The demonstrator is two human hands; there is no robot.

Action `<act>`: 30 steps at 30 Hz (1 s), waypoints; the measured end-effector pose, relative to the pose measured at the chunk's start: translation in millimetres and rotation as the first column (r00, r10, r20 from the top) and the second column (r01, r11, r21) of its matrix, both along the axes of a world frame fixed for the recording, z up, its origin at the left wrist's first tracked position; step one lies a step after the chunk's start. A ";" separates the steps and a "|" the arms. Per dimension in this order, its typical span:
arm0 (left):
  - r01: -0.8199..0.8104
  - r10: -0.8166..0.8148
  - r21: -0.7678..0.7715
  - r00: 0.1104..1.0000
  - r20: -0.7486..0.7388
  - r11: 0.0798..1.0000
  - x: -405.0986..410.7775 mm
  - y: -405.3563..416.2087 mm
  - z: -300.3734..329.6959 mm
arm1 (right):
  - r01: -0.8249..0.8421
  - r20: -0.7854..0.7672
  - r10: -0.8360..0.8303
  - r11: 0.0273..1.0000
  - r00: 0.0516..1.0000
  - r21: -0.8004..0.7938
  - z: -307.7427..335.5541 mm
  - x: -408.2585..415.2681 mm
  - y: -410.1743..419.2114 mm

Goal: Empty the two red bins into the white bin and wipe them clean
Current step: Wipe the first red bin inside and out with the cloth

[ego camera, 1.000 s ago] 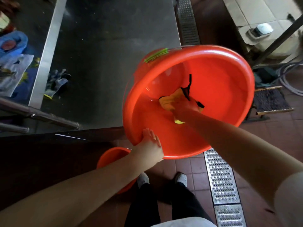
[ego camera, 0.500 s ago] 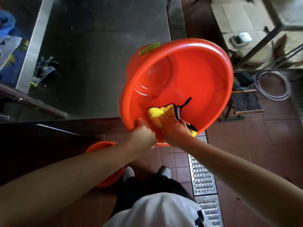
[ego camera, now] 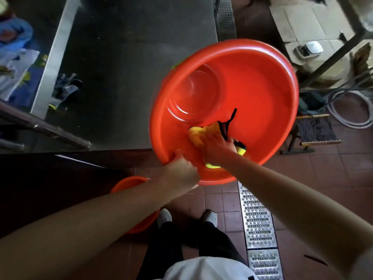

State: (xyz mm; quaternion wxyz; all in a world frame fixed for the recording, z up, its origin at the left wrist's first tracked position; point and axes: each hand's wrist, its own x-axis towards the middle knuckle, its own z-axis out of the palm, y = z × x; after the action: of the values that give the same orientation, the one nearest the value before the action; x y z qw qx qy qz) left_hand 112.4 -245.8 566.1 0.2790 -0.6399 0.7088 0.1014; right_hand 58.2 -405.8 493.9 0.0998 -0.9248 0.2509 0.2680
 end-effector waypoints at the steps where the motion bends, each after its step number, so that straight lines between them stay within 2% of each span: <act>1: 0.011 -0.012 -0.022 1.000 -0.029 1.000 0.1 -0.7 -0.7 | -0.004 -0.009 0.004 1.000 1.000 -0.002 -6.4 10.6 -5.9; 4: 0.064 -0.060 -0.073 0.997 0.055 0.995 1.9 -2.1 3.1 | 0.006 -0.006 -0.006 1.000 1.000 -0.005 -24.6 39.0 -20.7; 7: 0.076 -0.052 -0.209 0.992 0.119 0.975 2.8 1.3 -1.5 | 0.015 0.027 -0.015 1.000 1.000 -0.016 -35.9 56.1 -28.0; 11: 0.058 -0.026 -0.259 0.992 0.127 0.964 4.7 3.3 -13.0 | 0.004 0.014 -0.004 1.000 1.000 -0.014 -32.3 58.7 -29.1; 14: 0.096 -0.063 -0.286 0.991 0.122 0.953 9.7 6.9 -15.4 | -0.026 0.065 0.026 1.000 0.998 -0.005 -19.1 42.9 -22.4; 16: 0.102 -0.074 -0.291 0.991 0.108 0.951 14.0 8.0 -10.9 | -0.039 0.043 0.038 0.999 0.998 0.011 -8.4 25.2 -11.9; 18: 0.090 -0.076 -0.224 0.994 0.073 0.971 17.3 9.7 -8.4 | -0.081 0.026 0.080 0.997 0.996 0.017 6.1 5.5 1.2; 23: 0.090 -0.076 -0.131 0.991 0.110 0.987 24.2 9.2 3.9 | -0.151 0.070 0.146 0.985 0.987 0.087 43.6 -47.1 28.8; 25: 0.125 -0.118 -0.072 0.988 0.097 0.990 27.2 7.6 8.3 | -0.242 0.088 0.239 0.970 0.967 0.033 49.5 -62.3 32.0; 30: 0.189 -0.173 -0.098 0.973 0.153 0.977 43.9 6.9 17.6 | -0.345 0.076 0.354 0.931 0.932 -0.118 58.8 -71.6 21.8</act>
State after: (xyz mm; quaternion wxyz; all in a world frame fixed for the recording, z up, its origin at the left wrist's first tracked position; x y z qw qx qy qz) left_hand 156.2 -238.9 583.7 0.3010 -0.5928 0.7469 -0.0110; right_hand -13.4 -384.0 552.7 0.0150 -0.9704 0.0905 0.2235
